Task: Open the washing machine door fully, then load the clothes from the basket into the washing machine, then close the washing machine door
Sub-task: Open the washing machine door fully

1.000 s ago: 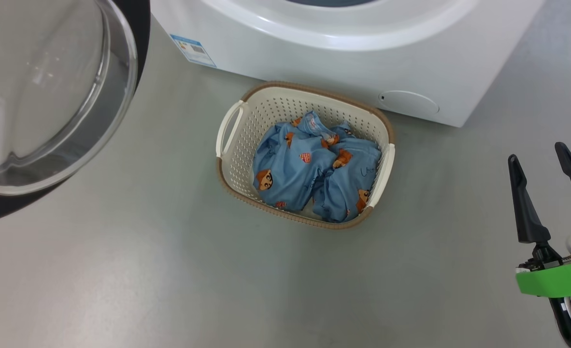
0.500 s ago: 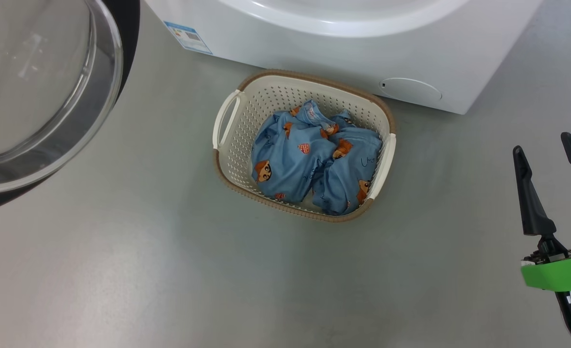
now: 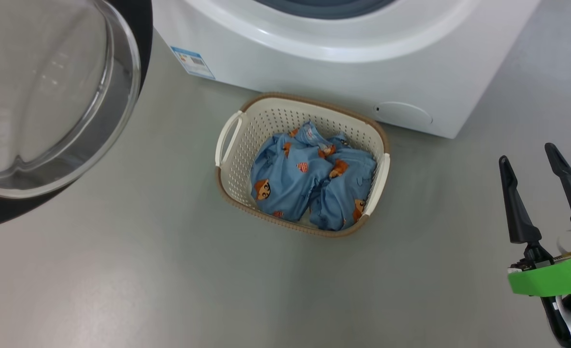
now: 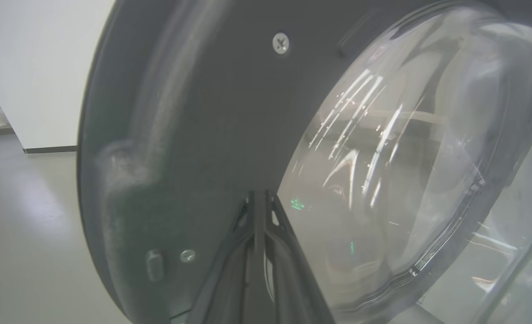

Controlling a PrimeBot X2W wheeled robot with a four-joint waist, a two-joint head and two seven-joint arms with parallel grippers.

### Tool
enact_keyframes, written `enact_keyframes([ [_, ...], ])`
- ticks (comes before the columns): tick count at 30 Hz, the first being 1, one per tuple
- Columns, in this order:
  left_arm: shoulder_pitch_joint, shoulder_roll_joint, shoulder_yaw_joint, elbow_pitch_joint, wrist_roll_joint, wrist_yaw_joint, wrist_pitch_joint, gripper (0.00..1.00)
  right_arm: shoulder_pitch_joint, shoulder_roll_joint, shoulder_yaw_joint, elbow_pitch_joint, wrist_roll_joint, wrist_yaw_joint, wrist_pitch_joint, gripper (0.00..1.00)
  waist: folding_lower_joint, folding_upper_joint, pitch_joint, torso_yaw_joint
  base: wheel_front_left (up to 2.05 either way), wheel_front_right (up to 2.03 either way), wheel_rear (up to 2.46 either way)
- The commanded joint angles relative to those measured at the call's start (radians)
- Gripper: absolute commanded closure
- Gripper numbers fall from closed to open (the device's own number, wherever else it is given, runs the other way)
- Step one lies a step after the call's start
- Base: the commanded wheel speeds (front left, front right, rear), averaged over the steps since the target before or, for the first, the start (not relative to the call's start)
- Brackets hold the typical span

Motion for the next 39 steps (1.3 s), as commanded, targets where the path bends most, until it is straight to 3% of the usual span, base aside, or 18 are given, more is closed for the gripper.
enact_keyframes([
  [1, 0.052, 0.046, 0.009, -0.042, 0.012, -0.014, -0.005, 1.00, 0.016, -0.002, 0.017, -0.018, -0.011, 0.007, -0.009, 0.00, 0.0000, 0.0000, -0.040, 0.003, 0.00, 0.00, 0.00],
  [3, 0.075, 0.035, 0.002, -0.056, 0.017, -0.021, -0.005, 0.96, 0.026, 0.005, 0.016, -0.014, -0.010, 0.007, -0.009, 0.00, 0.0000, 0.0000, -0.060, 0.005, 0.00, 0.00, 0.00],
  [6, 0.105, 0.024, -0.008, -0.077, 0.018, -0.030, -0.005, 0.73, 0.037, 0.012, 0.020, -0.008, -0.009, 0.007, -0.009, 0.00, 0.0000, 0.0000, -0.086, 0.006, 0.00, 0.00, 0.00],
  [8, 0.114, 0.022, -0.012, -0.085, 0.019, -0.033, -0.005, 0.67, 0.040, 0.013, 0.022, -0.006, -0.009, 0.007, -0.009, 0.00, 0.0000, 0.0000, -0.095, 0.007, 0.00, 0.00, 0.00],
  [10, 0.131, 0.015, -0.020, -0.101, 0.011, -0.036, -0.005, 0.54, 0.045, 0.015, 0.024, -0.003, -0.007, 0.007, -0.009, 0.00, 0.0000, 0.0000, -0.110, 0.007, 0.00, 0.00, 0.00],
  [11, 0.141, 0.011, -0.024, -0.111, 0.008, -0.038, -0.005, 0.42, 0.047, 0.016, 0.024, -0.003, -0.007, 0.007, -0.009, 0.00, 0.0000, 0.0000, -0.116, 0.007, 0.00, 0.00, 0.00],
  [12, 0.151, 0.003, -0.030, -0.120, 0.004, -0.039, -0.005, 0.05, 0.048, 0.018, 0.023, -0.003, -0.005, 0.007, -0.009, 0.00, 0.0000, 0.0000, -0.123, 0.006, 0.00, 0.00, 0.00],
  [13, 0.160, -0.006, -0.036, -0.131, -0.002, -0.039, -0.005, 0.00, 0.049, 0.021, 0.022, -0.003, -0.004, 0.007, -0.009, 0.00, 0.0000, 0.0000, -0.129, 0.006, 0.00, 0.00, 0.00],
  [29, 0.359, -0.118, -0.320, -0.401, -0.073, -0.040, -0.005, 0.00, 0.086, 0.061, 0.000, -0.009, 0.001, 0.007, -0.009, 0.00, 0.0000, 0.0000, -0.200, -0.066, 0.00, 0.00, 0.00],
  [39, 0.448, -0.083, -0.488, -0.510, -0.125, -0.040, -0.005, 0.00, 0.101, 0.087, -0.024, -0.018, -0.002, 0.007, -0.009, 0.00, 0.0000, 0.0000, -0.213, -0.168, 0.00, 0.00, 0.00],
])
